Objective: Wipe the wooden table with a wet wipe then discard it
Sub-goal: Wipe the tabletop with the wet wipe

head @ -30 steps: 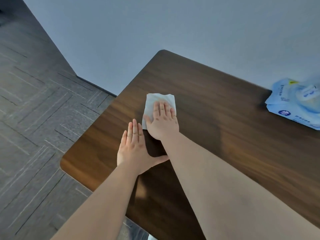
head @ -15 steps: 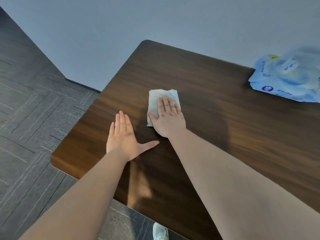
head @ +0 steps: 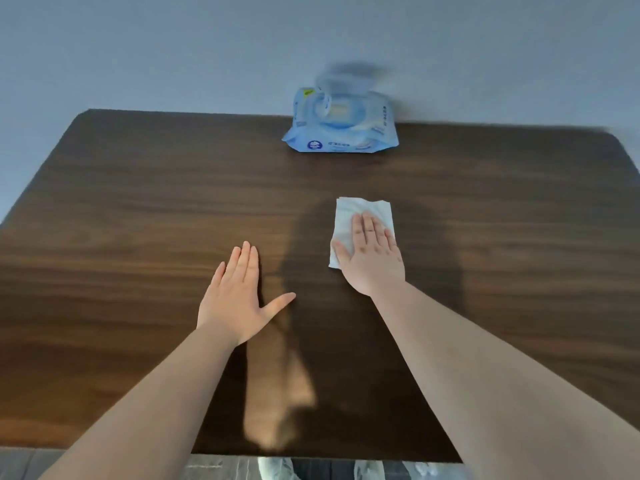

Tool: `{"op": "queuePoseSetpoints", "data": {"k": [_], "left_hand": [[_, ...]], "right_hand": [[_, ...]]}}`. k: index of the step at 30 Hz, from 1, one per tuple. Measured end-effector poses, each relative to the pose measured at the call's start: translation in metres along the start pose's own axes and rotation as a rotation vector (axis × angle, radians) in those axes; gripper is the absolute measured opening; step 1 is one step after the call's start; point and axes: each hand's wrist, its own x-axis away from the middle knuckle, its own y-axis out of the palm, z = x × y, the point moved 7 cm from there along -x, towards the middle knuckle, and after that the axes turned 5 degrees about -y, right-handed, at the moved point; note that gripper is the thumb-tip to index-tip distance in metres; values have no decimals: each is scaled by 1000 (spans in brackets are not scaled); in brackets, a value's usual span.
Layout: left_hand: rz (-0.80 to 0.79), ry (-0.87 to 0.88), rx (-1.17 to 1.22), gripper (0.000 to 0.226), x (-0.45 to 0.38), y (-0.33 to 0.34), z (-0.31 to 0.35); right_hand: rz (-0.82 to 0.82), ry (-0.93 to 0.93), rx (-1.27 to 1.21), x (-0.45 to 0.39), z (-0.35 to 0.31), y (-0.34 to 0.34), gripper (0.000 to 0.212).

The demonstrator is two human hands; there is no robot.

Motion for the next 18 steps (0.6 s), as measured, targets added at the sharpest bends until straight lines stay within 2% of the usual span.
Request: {"op": "queuePoseSetpoints", "data": {"k": [11, 14, 18], "left_hand": [[4, 330, -72, 100, -24, 19, 226], [51, 367, -116, 100, -27, 22, 252], [106, 357, -100, 101, -30, 20, 251]], "right_hand": [[74, 415, -61, 76, 272, -40, 69], [96, 501, -63, 97, 329, -47, 70], [81, 554, -45, 115, 380, -57, 70]]}}
